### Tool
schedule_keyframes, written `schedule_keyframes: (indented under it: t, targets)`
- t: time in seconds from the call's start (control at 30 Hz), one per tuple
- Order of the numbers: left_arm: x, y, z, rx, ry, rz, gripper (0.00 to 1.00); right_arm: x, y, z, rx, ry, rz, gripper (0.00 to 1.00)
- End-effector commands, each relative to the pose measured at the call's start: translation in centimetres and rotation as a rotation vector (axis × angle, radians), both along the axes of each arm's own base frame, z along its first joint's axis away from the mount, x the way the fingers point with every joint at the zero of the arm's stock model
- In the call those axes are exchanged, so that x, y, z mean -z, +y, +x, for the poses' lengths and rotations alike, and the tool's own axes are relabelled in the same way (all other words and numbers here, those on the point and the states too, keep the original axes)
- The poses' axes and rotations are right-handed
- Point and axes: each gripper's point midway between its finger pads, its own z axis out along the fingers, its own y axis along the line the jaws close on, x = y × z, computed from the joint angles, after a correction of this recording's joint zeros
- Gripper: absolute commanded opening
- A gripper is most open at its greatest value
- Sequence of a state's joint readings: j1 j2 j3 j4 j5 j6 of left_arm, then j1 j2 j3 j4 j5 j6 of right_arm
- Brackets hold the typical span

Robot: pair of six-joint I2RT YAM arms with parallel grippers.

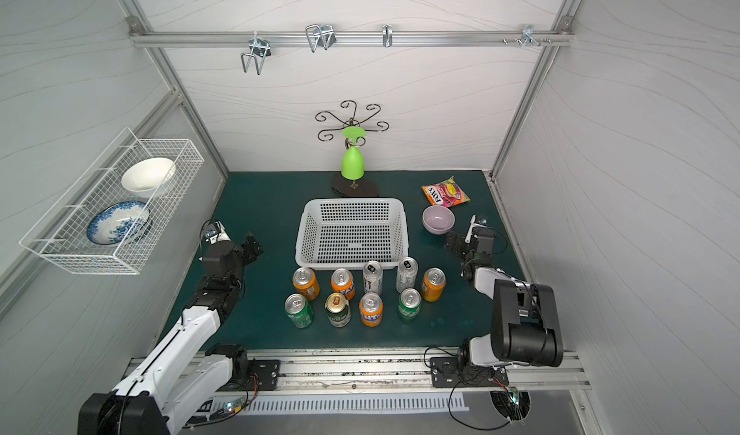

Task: Take out the drinks from the basket
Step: Reset both arms

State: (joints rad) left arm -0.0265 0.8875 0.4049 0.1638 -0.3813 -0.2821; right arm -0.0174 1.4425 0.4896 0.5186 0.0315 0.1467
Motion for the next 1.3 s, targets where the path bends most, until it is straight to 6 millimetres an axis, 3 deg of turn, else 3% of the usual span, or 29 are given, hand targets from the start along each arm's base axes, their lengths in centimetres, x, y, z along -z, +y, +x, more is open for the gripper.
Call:
schedule_keyframes:
  t: [0.0,0.13,0.53,0.9,1.27]
  targets:
    - [-1.4,0.2,0.8,0.006,-0.051,0.032,0.98,-0.6,2.2,1.0,-0.094,-0.106,-0.061,0.99]
    - [-1.0,0.0,1.1,0.020,-0.036,0.048,0.98,0.4,3.5,1.1,-0.150,-0.101,-0.093,0.99]
    - [0.9,-0.4,1.7,0.056,-0.015,0.064,0.98,0.5,3.8,1.0,-0.181,-0.116,-0.075,0.99]
    - [3.9,-2.7,4.3,0.205,-0.063,0.091,0.99,0.7,4.0,1.0,-0.181,-0.107,-0.095,0.99]
    - [4.3,-3.2,6.0,0.261,-0.047,0.158,0.99,0.6,4.0,1.1,-0.181,-0.109,-0.097,0.99]
